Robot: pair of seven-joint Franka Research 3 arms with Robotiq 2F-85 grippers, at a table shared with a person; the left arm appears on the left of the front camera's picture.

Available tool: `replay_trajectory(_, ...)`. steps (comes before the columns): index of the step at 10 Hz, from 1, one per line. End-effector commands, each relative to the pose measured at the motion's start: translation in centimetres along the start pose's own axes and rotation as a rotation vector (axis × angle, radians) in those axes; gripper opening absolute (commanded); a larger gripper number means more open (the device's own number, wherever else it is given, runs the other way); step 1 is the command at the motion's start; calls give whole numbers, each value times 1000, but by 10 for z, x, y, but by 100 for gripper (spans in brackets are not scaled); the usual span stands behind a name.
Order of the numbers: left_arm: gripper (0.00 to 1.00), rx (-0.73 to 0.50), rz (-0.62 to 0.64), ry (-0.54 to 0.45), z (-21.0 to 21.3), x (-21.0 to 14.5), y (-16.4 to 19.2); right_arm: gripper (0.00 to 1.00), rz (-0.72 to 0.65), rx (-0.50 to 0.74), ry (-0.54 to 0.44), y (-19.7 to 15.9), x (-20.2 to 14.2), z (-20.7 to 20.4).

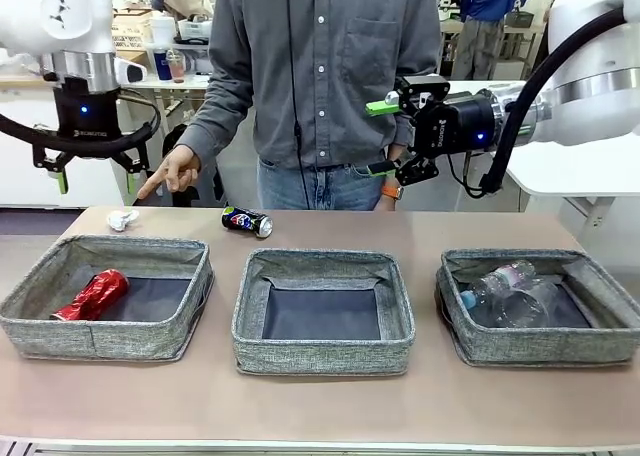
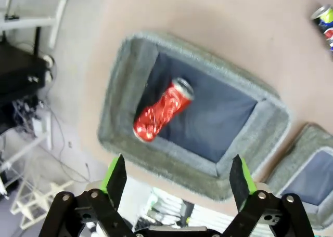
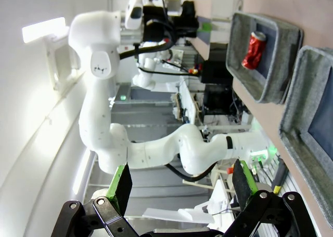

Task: Sort the waste into the appropriate baskets.
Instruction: Pick up the waste item pointed out by the person.

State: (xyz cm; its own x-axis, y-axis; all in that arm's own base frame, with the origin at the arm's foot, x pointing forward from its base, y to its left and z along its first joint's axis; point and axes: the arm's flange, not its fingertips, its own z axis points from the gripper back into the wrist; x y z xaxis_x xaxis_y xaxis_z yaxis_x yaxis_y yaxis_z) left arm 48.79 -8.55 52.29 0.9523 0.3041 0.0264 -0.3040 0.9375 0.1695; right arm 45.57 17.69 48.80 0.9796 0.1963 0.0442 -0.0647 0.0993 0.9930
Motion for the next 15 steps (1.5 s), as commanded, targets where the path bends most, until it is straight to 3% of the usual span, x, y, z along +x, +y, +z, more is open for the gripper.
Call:
replay_trajectory(1, 100, 14, -65, -89, -5, 8, 1, 100, 15, -1, -11, 0, -1, -1)
replay_trajectory(6, 100, 41, -218, -18, -32, 37, -1, 100, 15, -1, -11, 0, -1, -1)
replay_trajectory(11, 100, -41, -271, 10, -80, 86, -6, 100, 15, -1, -11, 0, -1, -1)
replay_trajectory(15, 100, -101, -226, 42, -111, 124, -7, 100, 15, -1, -11, 0, -1, -1)
